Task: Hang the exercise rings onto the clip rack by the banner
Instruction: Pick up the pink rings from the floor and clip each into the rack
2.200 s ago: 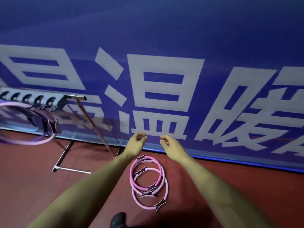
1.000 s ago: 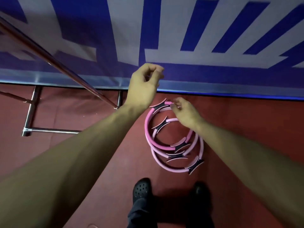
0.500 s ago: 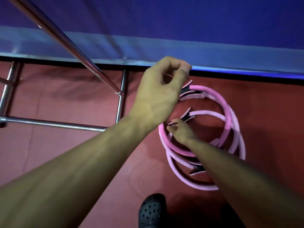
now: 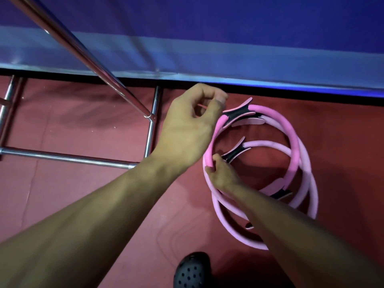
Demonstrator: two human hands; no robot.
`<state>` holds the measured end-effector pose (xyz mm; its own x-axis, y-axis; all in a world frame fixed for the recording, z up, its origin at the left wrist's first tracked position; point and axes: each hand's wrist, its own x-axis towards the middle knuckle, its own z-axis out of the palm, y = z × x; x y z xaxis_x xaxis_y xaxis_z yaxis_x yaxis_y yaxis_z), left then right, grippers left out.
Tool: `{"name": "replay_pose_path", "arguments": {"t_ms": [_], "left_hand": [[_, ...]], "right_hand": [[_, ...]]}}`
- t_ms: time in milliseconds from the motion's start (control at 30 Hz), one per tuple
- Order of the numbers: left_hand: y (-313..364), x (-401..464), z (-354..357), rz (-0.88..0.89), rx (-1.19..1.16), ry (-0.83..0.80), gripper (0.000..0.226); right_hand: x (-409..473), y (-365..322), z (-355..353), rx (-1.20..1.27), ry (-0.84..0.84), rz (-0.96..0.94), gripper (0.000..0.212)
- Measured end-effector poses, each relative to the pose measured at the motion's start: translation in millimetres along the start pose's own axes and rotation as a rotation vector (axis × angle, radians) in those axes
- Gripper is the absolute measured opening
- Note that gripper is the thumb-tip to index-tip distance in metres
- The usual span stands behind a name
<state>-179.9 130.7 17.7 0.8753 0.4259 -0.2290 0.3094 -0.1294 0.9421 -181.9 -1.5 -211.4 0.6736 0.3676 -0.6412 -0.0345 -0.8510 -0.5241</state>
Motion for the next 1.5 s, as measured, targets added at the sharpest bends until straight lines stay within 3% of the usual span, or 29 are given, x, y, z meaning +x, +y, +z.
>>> {"name": "replay_pose_path", "arguments": {"t_ms": [267, 500, 700, 833, 933, 1267, 1500], "left_hand": [[65.4, -13.3, 26.0, 0.025, -0.071, -0.035, 0.012], [157.5, -22.9, 36.9, 0.101, -0.069, -0.039, 0.011], [262.4, -35.5, 34.6, 0.195, -0.041, -0.023, 0.011], [341.9, -44.4, 23.4, 0.266, -0.021, -0.020, 0.011], [408.7, -52.6, 9.9, 0.321, 0.012, 0.008, 0.011], [649.7, -127.7, -39.2, 0.543, 0.188, 0.102, 0.010], [817.5, -211.7, -86.3, 0.719, 0.303, 0.279, 0.011]], "right_hand": [[-47.1, -27.1, -70.5, 0.158, 0.083, -0.041, 0.039], [-95.5, -47.7, -183.6, -0.063, 0.238, -0.036, 0.047], [-146.5, -89.4, -301.0, -0.213, 0.190, -0.064, 0.044], [-187.2, -143.2, -377.0, -0.335, 0.107, -0.090, 0.062], [-227.3, -196.4, -435.1, -0.388, 0.086, -0.079, 0.064], [-429.8, -364.9, -622.8, -0.432, 0.236, -0.299, 0.070], [-591.2, -472.3, -725.4, -0.427, 0.317, -0.521, 0.069]]}}
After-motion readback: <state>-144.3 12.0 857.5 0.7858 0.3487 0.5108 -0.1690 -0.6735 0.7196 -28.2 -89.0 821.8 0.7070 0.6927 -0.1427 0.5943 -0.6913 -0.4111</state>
